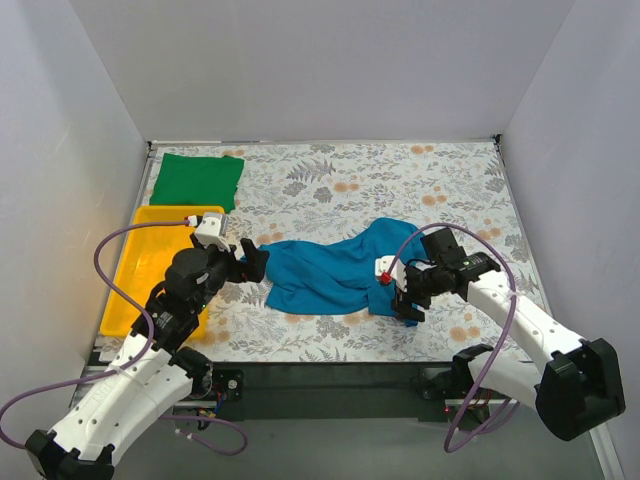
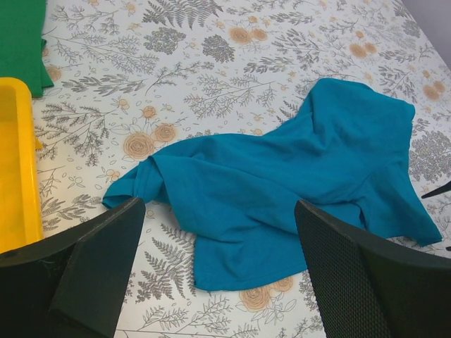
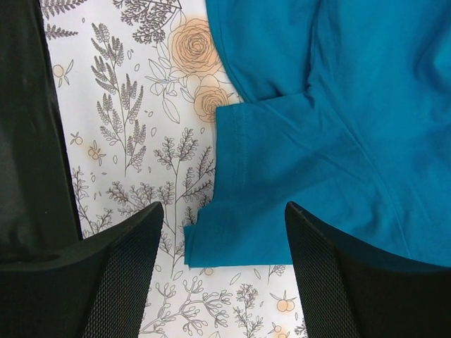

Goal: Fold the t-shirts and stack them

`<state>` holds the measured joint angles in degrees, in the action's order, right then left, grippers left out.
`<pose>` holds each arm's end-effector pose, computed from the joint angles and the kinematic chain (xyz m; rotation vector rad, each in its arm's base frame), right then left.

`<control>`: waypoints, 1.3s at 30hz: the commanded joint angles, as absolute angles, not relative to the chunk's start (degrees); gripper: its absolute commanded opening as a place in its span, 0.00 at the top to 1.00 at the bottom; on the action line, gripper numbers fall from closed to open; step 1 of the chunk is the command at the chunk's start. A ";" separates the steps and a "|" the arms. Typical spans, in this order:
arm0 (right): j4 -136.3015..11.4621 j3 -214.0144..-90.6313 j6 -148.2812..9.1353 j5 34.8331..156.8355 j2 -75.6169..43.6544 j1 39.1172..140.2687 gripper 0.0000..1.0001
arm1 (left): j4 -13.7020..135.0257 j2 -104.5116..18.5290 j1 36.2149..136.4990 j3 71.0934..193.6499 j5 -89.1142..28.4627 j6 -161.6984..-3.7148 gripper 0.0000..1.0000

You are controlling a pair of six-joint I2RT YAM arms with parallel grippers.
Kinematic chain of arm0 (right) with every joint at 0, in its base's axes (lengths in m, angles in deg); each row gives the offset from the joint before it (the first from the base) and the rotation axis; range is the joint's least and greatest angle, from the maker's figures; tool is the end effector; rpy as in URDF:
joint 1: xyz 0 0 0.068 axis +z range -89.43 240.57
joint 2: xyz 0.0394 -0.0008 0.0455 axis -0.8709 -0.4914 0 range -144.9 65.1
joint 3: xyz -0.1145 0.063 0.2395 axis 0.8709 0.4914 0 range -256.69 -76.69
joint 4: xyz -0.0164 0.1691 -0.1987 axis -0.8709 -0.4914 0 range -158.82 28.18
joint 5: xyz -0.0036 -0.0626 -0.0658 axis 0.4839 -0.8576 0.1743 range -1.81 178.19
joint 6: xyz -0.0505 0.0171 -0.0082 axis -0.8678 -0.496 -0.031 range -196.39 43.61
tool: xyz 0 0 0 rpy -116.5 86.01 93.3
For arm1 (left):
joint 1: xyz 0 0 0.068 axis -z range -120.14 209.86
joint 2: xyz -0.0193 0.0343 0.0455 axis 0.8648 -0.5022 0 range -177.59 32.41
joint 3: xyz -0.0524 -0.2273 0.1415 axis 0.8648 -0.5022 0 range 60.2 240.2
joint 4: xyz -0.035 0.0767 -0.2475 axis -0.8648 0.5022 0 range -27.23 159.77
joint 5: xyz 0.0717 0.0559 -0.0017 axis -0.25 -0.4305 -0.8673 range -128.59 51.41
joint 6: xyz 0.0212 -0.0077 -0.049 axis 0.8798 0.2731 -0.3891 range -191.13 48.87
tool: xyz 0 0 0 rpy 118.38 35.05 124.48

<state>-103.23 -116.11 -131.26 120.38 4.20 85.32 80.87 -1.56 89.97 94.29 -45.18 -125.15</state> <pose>0.1637 0.0965 0.2177 -1.7307 1.8053 0.5385 0.1317 -0.0717 0.2877 -0.4916 1.9217 -0.8802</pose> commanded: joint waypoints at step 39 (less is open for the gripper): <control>-103.40 -142.24 -123.94 107.53 -1.52 88.87 0.99 | 73.14 -9.77 90.09 91.75 -18.47 -123.68 0.15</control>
<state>-101.51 -138.18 -123.33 106.74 0.55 89.38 75.52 -8.05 89.97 92.28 -25.33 -124.21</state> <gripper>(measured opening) 0.032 0.858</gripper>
